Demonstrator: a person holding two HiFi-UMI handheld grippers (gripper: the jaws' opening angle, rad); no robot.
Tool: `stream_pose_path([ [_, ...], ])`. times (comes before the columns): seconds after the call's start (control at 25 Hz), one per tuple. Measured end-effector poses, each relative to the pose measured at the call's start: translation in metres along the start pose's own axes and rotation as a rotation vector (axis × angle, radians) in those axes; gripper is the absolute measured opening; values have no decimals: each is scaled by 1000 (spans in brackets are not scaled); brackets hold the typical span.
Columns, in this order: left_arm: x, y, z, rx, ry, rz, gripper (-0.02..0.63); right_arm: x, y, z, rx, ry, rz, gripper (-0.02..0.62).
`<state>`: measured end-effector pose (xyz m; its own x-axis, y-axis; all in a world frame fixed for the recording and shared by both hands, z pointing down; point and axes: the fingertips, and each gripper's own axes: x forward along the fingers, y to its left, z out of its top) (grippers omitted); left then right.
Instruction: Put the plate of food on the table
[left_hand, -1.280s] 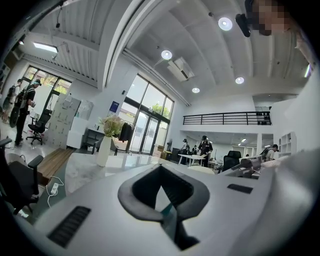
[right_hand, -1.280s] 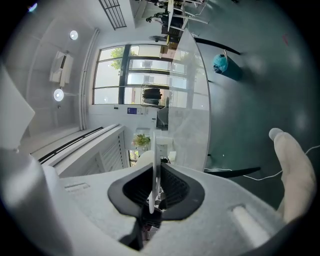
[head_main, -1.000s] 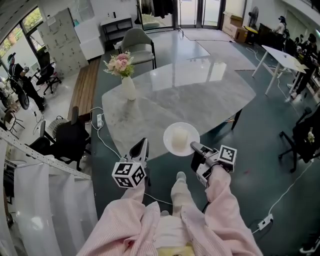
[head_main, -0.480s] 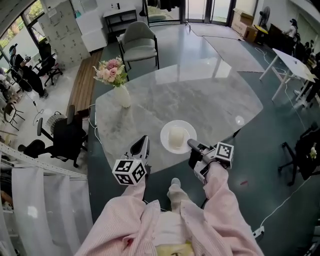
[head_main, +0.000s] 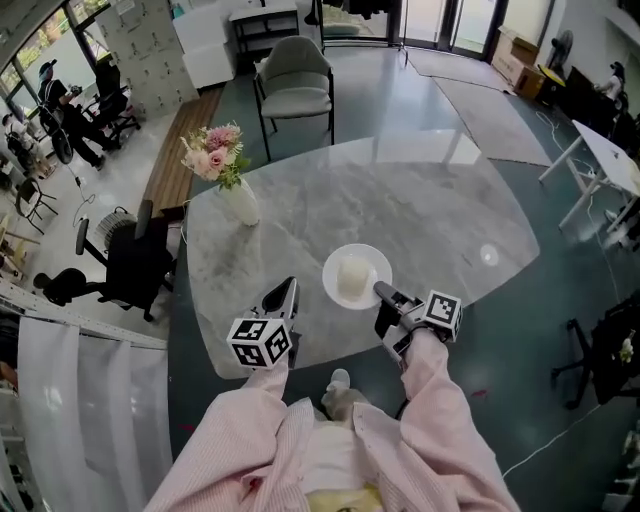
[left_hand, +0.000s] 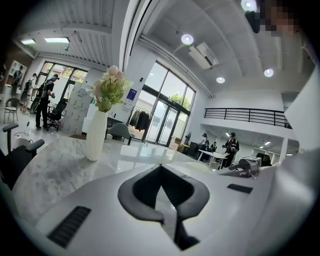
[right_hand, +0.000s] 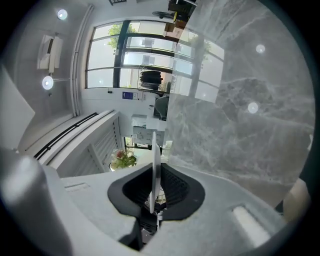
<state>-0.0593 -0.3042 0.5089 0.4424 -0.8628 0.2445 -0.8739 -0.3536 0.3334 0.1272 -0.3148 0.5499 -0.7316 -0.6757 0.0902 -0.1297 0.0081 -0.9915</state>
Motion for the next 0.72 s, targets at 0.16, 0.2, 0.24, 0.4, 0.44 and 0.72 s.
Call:
stream_pose_path([
  [0.16,15,12,-10,-45,23,38,-5,19,-19,17,-10,-1,-26,29],
  [0.2,18,16,-12,-55,28,46,-5,24,-24,20,-6,-2,-28,29],
  [0.24,21,19,-15,-62,36,52,-5,30,-28,22,-3,-4,-26,29],
  [0.4,39,30,-29,-83,64,69,-5,49,-47,29,27,-8,-57,29],
  [0.44,43,33,-32,-92,70,73,-5,55,-51,31,28,-8,-64,29],
  [0.72,67,48,-55,-121,131,87,-5,85,-71,34,48,5,-94,29],
])
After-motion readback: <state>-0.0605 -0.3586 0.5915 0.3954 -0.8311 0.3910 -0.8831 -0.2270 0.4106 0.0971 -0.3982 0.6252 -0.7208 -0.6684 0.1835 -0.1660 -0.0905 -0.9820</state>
